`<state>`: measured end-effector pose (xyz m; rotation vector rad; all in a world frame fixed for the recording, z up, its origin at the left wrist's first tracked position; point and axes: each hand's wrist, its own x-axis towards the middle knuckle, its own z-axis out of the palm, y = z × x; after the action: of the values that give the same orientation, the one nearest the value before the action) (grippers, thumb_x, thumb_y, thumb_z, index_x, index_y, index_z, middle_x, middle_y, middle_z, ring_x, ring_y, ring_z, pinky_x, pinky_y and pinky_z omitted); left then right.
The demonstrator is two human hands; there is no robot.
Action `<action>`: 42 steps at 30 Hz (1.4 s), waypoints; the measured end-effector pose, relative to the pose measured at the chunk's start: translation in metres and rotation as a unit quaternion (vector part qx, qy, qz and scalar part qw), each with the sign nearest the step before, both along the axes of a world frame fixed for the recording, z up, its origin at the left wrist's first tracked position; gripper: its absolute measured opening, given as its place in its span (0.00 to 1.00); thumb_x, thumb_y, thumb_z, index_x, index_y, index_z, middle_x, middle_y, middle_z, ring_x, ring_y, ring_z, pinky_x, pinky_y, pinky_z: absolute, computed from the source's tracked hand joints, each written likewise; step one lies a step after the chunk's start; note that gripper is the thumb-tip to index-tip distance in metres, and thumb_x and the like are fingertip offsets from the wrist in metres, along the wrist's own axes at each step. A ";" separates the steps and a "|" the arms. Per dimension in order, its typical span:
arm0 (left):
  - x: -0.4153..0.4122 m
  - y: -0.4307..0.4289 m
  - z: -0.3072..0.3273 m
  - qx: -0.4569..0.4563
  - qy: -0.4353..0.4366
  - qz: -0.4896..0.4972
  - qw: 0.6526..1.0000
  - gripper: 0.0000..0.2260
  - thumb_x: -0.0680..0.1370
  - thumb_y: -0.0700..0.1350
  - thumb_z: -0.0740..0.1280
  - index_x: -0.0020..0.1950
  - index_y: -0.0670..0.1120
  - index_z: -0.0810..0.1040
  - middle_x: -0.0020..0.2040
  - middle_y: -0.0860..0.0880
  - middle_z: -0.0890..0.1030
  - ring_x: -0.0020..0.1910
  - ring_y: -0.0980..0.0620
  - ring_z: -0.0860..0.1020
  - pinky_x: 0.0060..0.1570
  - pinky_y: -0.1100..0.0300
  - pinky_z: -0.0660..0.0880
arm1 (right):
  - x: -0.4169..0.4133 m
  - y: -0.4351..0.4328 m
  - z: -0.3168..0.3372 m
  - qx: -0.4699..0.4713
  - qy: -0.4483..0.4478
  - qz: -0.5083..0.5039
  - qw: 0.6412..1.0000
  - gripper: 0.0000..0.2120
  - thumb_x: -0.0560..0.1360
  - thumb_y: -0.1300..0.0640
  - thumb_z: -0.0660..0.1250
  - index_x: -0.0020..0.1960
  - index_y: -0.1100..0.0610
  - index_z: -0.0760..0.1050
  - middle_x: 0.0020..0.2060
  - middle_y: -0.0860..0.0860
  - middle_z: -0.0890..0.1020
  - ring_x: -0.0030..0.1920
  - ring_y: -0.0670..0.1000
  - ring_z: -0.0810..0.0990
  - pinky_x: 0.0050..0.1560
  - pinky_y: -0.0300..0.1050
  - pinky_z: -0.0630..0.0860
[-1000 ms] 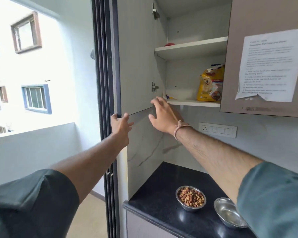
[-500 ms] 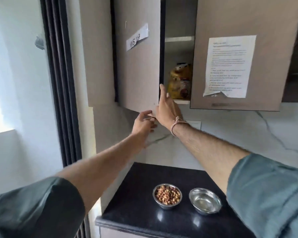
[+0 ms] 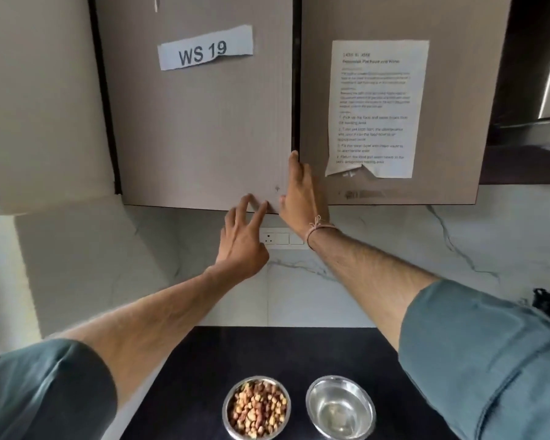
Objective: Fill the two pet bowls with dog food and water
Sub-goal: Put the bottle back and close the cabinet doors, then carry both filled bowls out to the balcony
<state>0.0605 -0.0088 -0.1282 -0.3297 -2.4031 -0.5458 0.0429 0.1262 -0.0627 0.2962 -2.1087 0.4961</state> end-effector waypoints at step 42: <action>-0.072 -0.036 -0.244 0.316 -0.390 0.085 0.861 0.31 0.80 0.40 0.69 0.80 0.46 0.60 0.74 0.42 0.70 0.64 0.45 0.74 0.48 0.59 0.71 | -0.045 0.087 -0.271 -0.079 -0.282 -0.107 0.950 0.29 0.79 0.52 0.70 0.74 0.60 0.64 0.73 0.60 0.68 0.67 0.65 0.73 0.62 0.62 0.75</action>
<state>-0.0119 -0.0444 -0.3723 0.4850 -2.7355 -1.5620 -0.0017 0.2130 -0.3336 -0.1946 -2.5921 0.6717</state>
